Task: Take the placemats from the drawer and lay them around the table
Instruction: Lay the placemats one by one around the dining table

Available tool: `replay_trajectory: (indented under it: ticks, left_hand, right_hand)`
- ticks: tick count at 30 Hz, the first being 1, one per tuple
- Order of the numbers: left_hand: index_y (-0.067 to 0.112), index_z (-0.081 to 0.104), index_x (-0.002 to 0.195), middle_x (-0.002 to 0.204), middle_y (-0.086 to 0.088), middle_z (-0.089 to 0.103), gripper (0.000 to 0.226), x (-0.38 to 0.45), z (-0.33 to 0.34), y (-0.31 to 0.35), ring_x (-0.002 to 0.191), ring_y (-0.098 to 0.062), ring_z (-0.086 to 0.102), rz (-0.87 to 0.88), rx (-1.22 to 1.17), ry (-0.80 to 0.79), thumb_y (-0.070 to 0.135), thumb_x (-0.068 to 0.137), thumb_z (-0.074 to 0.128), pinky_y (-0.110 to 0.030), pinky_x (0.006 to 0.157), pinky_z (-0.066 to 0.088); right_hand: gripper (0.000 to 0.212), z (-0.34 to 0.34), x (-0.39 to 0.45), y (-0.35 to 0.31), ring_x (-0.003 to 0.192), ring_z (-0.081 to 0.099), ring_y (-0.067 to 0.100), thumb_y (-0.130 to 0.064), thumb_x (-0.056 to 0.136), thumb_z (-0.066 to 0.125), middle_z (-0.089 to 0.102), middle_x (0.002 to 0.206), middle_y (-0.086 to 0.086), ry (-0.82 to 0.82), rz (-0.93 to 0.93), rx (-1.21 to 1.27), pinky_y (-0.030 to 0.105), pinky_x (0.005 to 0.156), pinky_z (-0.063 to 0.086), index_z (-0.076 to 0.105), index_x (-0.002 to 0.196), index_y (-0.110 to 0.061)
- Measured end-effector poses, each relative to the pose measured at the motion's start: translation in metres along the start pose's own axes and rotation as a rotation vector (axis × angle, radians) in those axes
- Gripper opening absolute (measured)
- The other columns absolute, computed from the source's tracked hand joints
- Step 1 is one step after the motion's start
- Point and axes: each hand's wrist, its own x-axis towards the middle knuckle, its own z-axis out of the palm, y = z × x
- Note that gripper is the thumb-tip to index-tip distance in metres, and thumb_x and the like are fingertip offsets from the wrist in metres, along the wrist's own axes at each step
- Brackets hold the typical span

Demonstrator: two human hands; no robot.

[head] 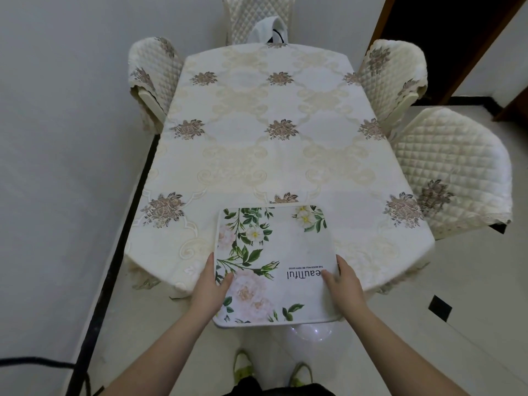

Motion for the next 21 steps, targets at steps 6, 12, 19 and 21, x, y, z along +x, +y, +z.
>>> replay_trajectory:
  ticks: [6, 12, 19, 21]
  left_hand:
    - [0.012, 0.019, 0.157, 0.161, -0.013, 0.019, 0.079, 0.004, 0.005, -0.009, 0.149, -0.029, 0.014, 0.028, 0.351, 0.086, 0.049, 0.096, 0.054, -0.041, 0.12, 0.017]
    - [0.014, 0.003, 0.158, 0.166, -0.004, -0.004, 0.084, 0.013, 0.002, -0.017, 0.152, -0.022, -0.009, 0.006, 0.423, -0.03, 0.057, 0.097, 0.042, -0.04, 0.122, -0.002]
    - [0.019, -0.002, 0.158, 0.167, -0.002, -0.004, 0.083, 0.008, 0.001, -0.01, 0.152, -0.021, -0.009, -0.035, 0.457, -0.023, 0.059, 0.097, 0.039, -0.042, 0.121, 0.0]
    - [0.019, -0.001, 0.158, 0.166, -0.003, -0.005, 0.082, 0.004, 0.001, -0.005, 0.152, -0.022, -0.01, -0.008, 0.435, 0.005, 0.056, 0.098, 0.041, -0.042, 0.121, 0.0]
  right_hand:
    - [0.051, 0.005, 0.003, 0.009, 0.128, 0.041, 0.028, -0.038, 0.096, 0.054, 0.044, 0.141, 0.006, 0.025, 0.057, -0.391, 0.043, 0.102, 0.034, 0.042, 0.141, -0.018]
    - [0.054, 0.011, 0.003, 0.016, 0.144, 0.017, 0.024, -0.041, 0.098, 0.049, 0.031, 0.152, 0.003, 0.06, 0.007, -0.49, 0.042, 0.116, 0.012, 0.035, 0.146, -0.019]
    - [0.059, 0.012, 0.002, 0.017, 0.148, 0.009, 0.024, -0.04, 0.1, 0.045, 0.027, 0.157, 0.003, 0.055, -0.027, -0.498, 0.041, 0.119, 0.007, 0.027, 0.15, -0.015]
    - [0.061, 0.012, 0.0, 0.014, 0.149, 0.008, 0.024, -0.039, 0.1, 0.046, 0.024, 0.159, 0.003, 0.066, -0.028, -0.492, 0.04, 0.119, 0.007, 0.025, 0.152, -0.014]
